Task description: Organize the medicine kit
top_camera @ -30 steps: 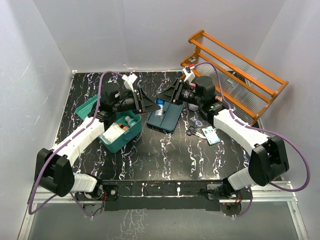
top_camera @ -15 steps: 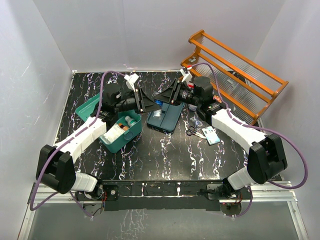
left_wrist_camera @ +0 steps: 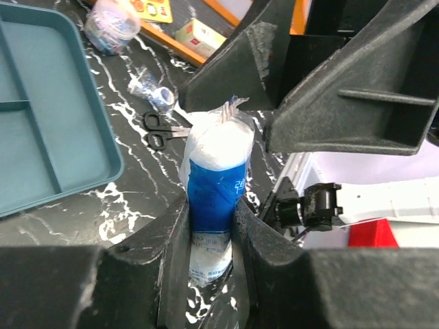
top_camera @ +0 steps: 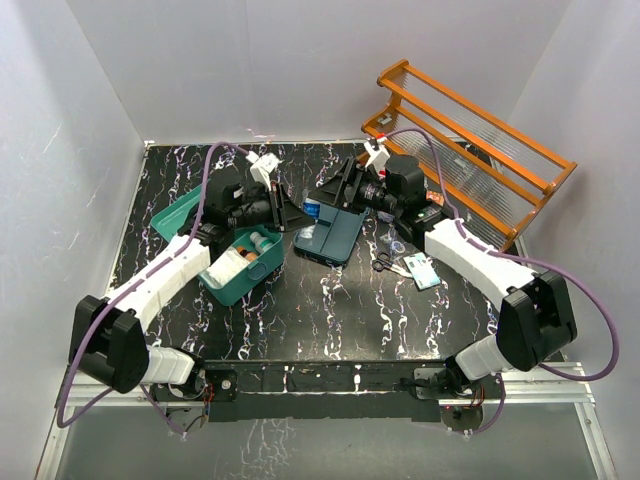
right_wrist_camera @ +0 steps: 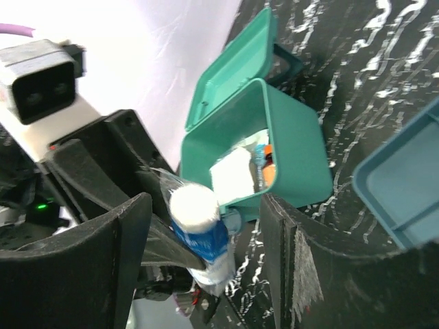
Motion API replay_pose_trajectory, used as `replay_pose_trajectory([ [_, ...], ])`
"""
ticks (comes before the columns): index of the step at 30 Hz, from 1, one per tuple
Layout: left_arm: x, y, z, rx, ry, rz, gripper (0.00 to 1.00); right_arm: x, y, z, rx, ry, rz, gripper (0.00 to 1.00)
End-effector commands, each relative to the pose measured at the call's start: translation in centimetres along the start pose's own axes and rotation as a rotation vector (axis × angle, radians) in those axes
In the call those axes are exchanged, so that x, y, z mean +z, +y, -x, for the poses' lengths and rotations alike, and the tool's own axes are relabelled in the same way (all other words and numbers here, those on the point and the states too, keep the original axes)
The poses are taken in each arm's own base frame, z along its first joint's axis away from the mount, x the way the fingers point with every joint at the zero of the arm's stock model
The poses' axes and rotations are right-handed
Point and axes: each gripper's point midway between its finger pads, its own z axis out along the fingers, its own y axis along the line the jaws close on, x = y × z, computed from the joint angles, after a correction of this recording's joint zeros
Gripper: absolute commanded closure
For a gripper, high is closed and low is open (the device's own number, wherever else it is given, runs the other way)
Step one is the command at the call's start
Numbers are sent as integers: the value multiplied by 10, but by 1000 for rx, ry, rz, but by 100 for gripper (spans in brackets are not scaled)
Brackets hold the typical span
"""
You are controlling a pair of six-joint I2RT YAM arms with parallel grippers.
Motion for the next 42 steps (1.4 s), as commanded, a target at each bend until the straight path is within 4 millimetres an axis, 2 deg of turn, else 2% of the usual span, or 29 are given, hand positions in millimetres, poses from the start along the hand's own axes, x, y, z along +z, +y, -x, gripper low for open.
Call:
replay_pose_trajectory([
  [1,-23,3,19,200,-9,151,86,-17,12,36,-109,-133,-80,37],
  [2,-27,5,22,247,-2,182,86,-19,7,37,-113,-137,-109,37],
  [5,-51,35,19,343,74,377,85,-23,-12,32,-125,-127,-193,37],
  [11,-94,74,10,546,244,596,86,-27,-48,5,-97,-47,-296,37],
  [17,-115,104,7,728,372,704,86,-32,-75,-19,-80,30,-380,37],
  [24,-111,143,14,829,388,767,89,-45,-118,-40,-104,118,-549,38],
  [29,-115,175,14,849,407,819,90,-56,-145,-56,-150,199,-644,38],
  [32,-110,190,14,844,417,838,90,-65,-164,-63,-191,224,-711,39],
  [37,-102,211,5,826,452,844,91,-78,-191,-66,-278,246,-809,39],
  [42,-96,221,-5,817,470,834,92,-84,-205,-62,-315,239,-877,39],
])
